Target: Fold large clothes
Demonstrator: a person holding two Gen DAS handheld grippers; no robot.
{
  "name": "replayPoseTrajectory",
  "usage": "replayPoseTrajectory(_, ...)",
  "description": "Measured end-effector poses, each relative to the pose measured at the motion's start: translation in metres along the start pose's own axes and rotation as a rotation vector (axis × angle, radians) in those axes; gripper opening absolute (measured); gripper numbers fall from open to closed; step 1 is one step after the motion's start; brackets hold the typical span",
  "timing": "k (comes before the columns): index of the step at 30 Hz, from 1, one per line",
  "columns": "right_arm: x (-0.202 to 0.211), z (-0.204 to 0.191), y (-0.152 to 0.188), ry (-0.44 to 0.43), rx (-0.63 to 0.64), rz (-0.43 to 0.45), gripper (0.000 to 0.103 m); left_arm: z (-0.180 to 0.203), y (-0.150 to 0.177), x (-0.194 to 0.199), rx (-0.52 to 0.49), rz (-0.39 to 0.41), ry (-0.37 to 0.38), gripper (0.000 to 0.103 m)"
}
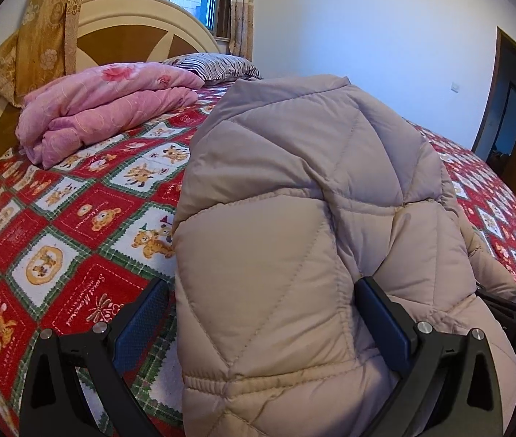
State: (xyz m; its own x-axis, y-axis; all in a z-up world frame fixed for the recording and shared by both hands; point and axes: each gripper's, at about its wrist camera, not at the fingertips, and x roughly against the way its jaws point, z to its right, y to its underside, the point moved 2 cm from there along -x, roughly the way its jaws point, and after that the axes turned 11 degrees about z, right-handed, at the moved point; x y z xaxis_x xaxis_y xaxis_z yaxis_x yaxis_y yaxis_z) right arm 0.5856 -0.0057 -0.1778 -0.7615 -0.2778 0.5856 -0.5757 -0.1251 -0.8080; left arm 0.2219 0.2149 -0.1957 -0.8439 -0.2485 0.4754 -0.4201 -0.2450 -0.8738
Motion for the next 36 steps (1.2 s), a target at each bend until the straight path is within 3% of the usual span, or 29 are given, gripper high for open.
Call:
replayPoseTrajectory(6,-0.004,0.005,-0.002,-0.007,-0.027,-0.012,0.072,-0.007,0.002,-0.003,0.037,-0.006,0.038,0.102)
replayPoseTrajectory(9,0.003,0.008,-0.007,-0.026,-0.020,-0.012,0.074,-0.008,-0.008,0.015,0.024,-0.020,0.018,0.102)
replayPoseTrajectory(11,0.021,0.014,-0.014,-0.029,-0.035,-0.005,0.075,-0.011,-0.019,0.042,0.040,0.025,0.023,0.102)
replayPoseTrajectory(15,0.083,0.032,-0.025,-0.067,0.024,0.093,0.098,-0.014,-0.035,0.107,0.004,0.114,-0.002,0.102)
replayPoseTrajectory(22,0.189,0.023,-0.014,-0.149,0.048,0.221,0.100,-0.022,-0.039,0.202,0.019,0.222,0.022,0.102)
replayPoseTrajectory(26,0.221,0.017,-0.010,-0.182,0.031,0.266,0.101,-0.019,-0.041,0.223,0.009,0.239,0.046,0.102)
replayPoseTrajectory(36,0.254,0.012,-0.012,-0.177,0.050,0.331,0.103,-0.013,-0.043,0.240,-0.010,0.273,0.086,0.102)
